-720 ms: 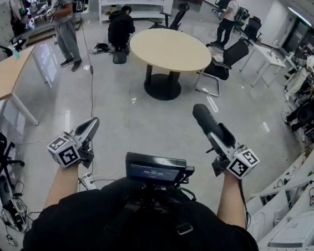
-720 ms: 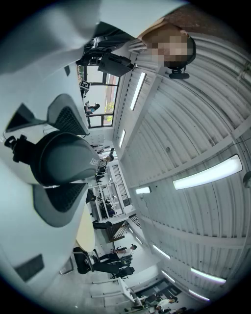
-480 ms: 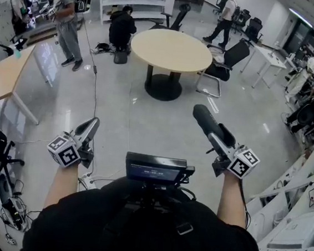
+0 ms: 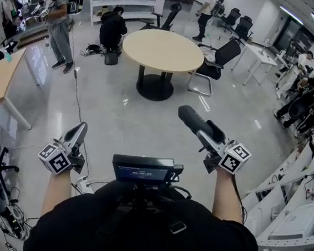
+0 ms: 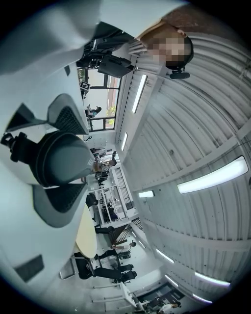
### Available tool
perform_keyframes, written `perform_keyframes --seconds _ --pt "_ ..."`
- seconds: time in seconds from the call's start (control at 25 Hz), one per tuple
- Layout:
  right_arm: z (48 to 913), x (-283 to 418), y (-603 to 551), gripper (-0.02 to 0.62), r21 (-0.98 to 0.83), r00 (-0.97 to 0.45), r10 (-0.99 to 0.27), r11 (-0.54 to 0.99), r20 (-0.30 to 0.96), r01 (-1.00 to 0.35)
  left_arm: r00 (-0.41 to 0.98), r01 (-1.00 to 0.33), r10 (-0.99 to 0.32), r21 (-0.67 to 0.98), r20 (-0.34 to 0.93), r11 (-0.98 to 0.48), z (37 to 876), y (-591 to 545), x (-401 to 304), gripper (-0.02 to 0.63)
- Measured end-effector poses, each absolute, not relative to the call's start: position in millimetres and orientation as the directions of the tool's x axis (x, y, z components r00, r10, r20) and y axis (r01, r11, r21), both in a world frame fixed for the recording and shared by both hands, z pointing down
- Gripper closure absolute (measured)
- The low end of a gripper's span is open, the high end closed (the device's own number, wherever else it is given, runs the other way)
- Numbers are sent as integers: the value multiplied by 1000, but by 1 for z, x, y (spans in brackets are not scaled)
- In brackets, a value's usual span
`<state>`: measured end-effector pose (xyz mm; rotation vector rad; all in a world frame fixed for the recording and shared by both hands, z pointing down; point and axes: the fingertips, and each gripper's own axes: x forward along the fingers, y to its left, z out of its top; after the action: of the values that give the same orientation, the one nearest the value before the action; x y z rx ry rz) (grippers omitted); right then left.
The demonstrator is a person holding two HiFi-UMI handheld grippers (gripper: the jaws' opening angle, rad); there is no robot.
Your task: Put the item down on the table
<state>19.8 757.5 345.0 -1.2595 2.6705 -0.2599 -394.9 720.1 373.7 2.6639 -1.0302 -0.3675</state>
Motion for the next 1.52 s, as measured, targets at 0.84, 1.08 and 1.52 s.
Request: perform_keyframes --seconds 0.84,1.08,1.52 --pt "354 -123 721 278 -266 -630 -776 610 -14 -746 678 -641 -726 387 -119 -662 398 707 -553 606" --pt "353 -109 708 278 -252 -626 -780 607 -5 -754 687 -632 -719 403 -103 -662 406 691 -538 606" --pt "367 31 639 278 -303 -621 -780 612 -79 -730 698 -651 -711 336 -90 -681 384 626 -399 606"
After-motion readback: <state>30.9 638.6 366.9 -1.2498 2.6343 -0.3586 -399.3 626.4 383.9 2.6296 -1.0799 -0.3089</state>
